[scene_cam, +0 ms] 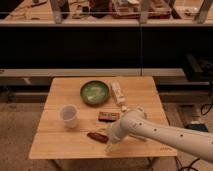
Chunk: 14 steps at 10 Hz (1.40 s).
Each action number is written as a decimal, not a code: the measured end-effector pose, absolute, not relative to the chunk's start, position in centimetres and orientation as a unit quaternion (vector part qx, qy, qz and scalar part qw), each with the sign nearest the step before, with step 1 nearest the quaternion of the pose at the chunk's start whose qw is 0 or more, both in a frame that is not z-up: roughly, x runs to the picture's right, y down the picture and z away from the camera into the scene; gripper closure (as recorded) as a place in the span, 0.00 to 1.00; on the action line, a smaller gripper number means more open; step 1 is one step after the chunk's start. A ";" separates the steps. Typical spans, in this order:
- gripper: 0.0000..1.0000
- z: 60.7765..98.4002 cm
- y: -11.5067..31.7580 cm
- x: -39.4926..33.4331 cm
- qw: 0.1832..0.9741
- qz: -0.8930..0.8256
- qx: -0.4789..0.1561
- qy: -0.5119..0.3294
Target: Place the pepper in the ceramic bowl
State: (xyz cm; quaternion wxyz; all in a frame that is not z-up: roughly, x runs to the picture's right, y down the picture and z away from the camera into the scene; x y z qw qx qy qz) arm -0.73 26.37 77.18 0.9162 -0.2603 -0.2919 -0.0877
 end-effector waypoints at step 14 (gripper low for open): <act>0.90 79.7 24.7 -2.1 0.911 -0.113 -0.273 -0.288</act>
